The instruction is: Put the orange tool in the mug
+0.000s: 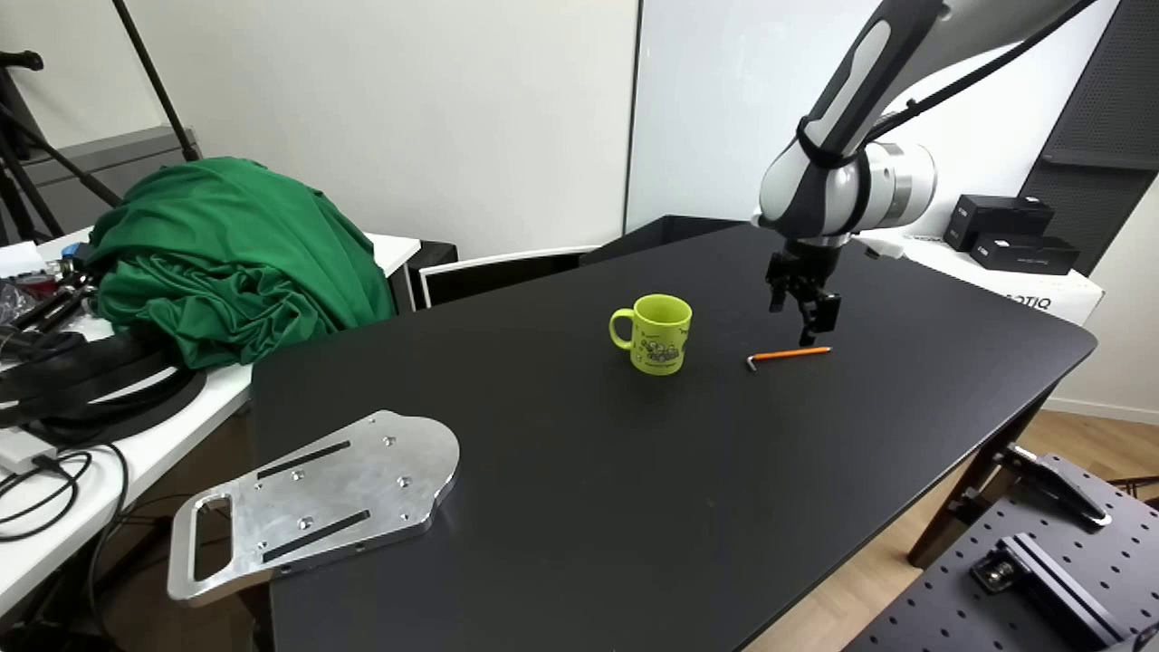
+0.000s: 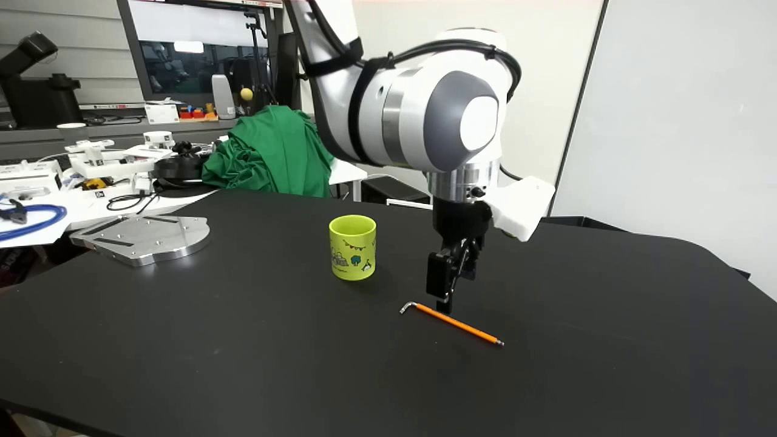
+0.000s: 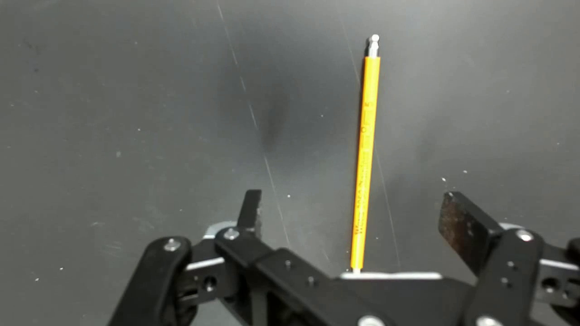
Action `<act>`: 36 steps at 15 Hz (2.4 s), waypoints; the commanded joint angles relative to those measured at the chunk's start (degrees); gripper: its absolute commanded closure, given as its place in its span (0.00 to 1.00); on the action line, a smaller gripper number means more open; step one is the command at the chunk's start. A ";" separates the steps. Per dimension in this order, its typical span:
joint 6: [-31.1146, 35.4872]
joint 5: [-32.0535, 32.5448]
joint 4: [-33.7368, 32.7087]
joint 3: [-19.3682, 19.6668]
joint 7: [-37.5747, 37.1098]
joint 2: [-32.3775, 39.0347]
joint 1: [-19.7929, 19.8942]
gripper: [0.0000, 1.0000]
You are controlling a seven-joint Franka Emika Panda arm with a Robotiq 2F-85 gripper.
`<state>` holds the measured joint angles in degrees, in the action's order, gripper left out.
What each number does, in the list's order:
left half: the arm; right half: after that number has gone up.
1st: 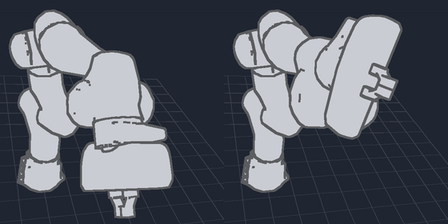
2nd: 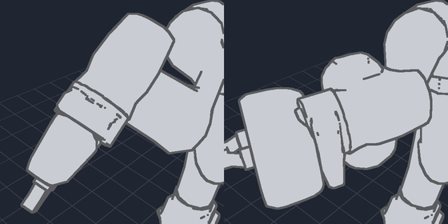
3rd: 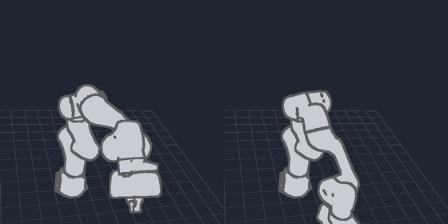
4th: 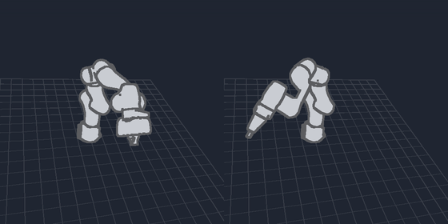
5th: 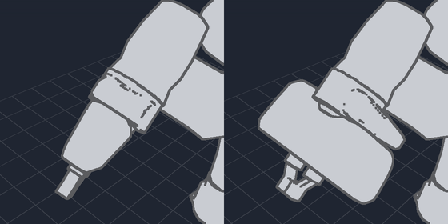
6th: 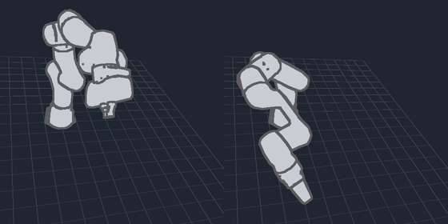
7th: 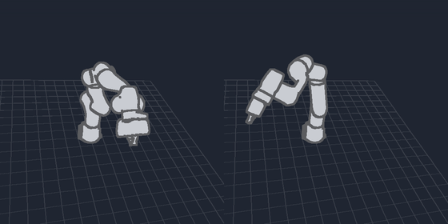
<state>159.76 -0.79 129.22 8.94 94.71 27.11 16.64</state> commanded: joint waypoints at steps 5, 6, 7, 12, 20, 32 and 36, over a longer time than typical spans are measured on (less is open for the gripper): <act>3.34 4.27 0.33 -2.20 -8.72 4.23 -0.12 0.00; 3.82 4.62 0.41 -2.28 -9.19 4.63 -0.23 0.00; 4.62 4.85 0.38 -2.50 -9.79 5.10 -0.19 0.25; 5.85 7.01 -0.17 -1.57 -13.63 6.03 -1.34 0.53; 1.17 10.57 -4.34 3.53 -27.18 7.42 -4.57 0.99; -4.20 -2.90 -10.16 -10.31 -32.18 0.79 3.60 0.95; -4.83 -18.35 -9.01 -19.49 -26.86 -5.10 10.02 0.95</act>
<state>155.78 -10.47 118.93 -4.82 64.85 26.63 21.69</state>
